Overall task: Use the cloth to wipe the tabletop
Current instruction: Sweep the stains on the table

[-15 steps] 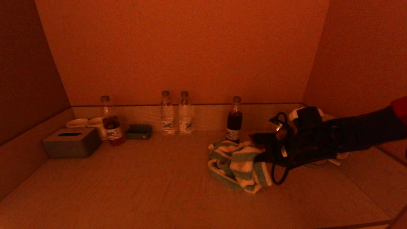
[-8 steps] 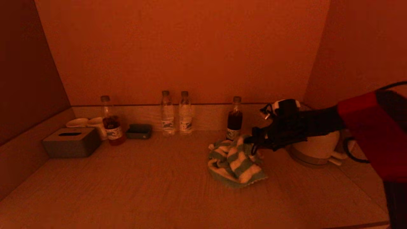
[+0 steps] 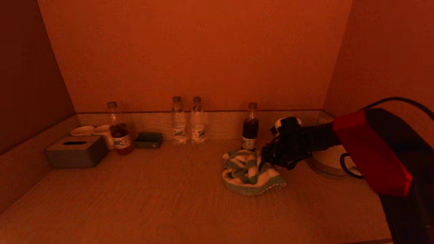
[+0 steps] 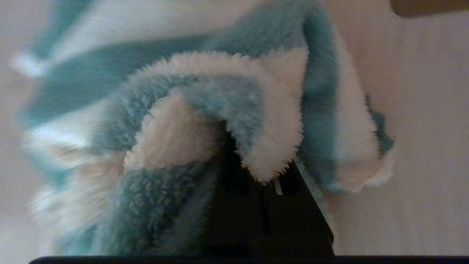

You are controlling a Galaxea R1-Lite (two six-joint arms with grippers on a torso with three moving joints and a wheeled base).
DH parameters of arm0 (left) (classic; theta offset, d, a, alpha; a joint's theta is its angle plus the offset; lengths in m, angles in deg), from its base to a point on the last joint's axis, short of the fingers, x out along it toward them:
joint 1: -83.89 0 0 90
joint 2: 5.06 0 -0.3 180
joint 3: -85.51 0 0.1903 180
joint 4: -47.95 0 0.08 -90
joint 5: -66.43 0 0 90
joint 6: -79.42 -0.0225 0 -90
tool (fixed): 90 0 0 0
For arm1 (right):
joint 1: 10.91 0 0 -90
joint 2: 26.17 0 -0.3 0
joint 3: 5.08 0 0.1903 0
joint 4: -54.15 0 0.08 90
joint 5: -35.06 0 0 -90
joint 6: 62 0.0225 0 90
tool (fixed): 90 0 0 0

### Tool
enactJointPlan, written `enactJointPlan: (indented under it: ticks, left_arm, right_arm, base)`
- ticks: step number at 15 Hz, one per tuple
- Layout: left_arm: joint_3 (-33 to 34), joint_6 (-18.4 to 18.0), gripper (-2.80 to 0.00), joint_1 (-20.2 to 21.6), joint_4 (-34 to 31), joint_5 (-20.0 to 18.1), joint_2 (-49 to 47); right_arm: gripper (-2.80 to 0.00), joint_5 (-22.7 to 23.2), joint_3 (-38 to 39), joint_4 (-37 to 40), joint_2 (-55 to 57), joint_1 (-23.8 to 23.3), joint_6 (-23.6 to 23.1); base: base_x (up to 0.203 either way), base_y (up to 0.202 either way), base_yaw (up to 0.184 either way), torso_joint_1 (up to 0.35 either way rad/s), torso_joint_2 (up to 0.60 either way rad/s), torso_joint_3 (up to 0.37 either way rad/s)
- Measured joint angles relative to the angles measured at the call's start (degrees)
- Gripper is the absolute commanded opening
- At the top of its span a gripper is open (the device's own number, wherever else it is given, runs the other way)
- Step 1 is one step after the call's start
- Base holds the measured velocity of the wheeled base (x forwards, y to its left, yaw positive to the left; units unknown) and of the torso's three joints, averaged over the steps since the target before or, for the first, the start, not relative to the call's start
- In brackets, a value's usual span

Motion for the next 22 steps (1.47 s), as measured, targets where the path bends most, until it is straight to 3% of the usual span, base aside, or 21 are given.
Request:
enactJointPlan:
  ticks: [4, 8, 14, 22]
  left_arm:
    - [0.0, 0.0, -2.80, 0.0, 0.0, 0.0, 0.0]
    - [0.0, 0.0, -2.80, 0.0, 0.0, 0.0, 0.0]
    - [0.0, 0.0, -2.80, 0.0, 0.0, 0.0, 0.0]
    - [0.0, 0.0, -2.80, 0.0, 0.0, 0.0, 0.0]
  right_arm:
    - [-2.80, -3.9, -0.1, 0.1, 1.2, 0.7, 0.3]
    - [-2.80, -3.5, -1.2, -0.2, 1.9, 1.0, 0.7]
    - [-2.80, 2.1, -6.2, 0.0, 2.1, 3.4, 4.6]
    - [-2.80, 10.5, -2.2, 0.3, -2.4, 5.1, 6.9]
  base:
    - [0.000, 0.000, 0.000, 0.000, 0.00, 0.000]
    - [0.000, 0.000, 0.000, 0.000, 0.00, 0.000]
    - [0.000, 0.000, 0.000, 0.000, 0.00, 0.000]
    - [0.000, 0.000, 0.000, 0.000, 0.00, 0.000]
